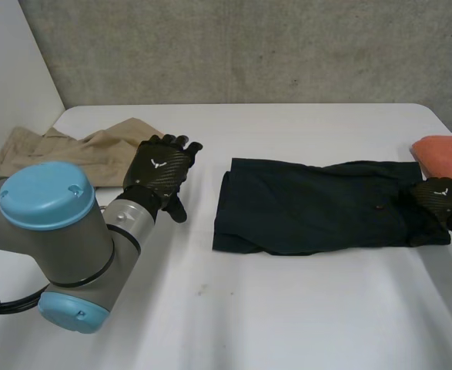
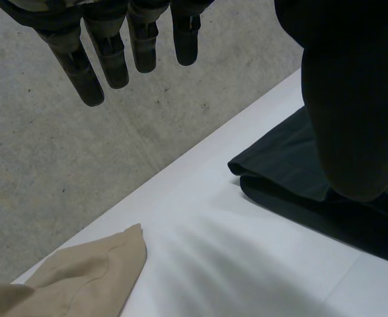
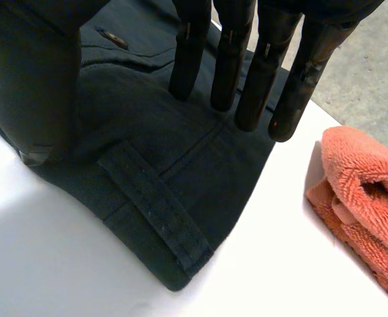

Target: Fold the laundry.

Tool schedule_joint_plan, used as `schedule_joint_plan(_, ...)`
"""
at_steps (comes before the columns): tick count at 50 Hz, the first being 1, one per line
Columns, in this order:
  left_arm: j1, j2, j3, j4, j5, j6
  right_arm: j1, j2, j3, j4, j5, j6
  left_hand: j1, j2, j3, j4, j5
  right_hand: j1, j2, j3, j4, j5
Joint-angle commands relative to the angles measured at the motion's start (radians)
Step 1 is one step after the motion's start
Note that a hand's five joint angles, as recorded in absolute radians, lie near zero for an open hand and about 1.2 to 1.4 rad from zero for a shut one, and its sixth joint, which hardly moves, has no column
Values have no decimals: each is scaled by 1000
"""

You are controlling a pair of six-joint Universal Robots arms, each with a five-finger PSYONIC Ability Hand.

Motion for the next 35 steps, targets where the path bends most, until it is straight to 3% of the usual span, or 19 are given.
schedule_joint_plan(1, 2, 0, -3, -2, 0, 0, -4, -15, -2, 11, 35, 5, -13, -30, -40, -31, -47, -118, -205, -209, -207, -168)
schedule_joint_plan(20, -5, -1, -3, 0, 0, 0, -34, -8, -2, 17, 22, -8, -13, -30, -40, -31, -47, -13, -101, -104, -103, -63)
schedule_joint_plan(24, -3, -11, -3, 0, 0, 0, -30, 8, -15, 11, 19, -9, -13, -30, -40, -31, -47, 154, 66, 62, 64, 104)
schedule_joint_plan(31, -3, -11, -3, 0, 0, 0, -27, 43, -70, 15, 21, -9, -13, -30, -40, -31, -47, 872, 784, 781, 783, 822)
schedule_joint_plan(35, -3, -11, -3, 0, 0, 0, -27, 60, -99, 21, 35, -9, -13, -30, -40, -31, -47, 873, 785, 781, 783, 823)
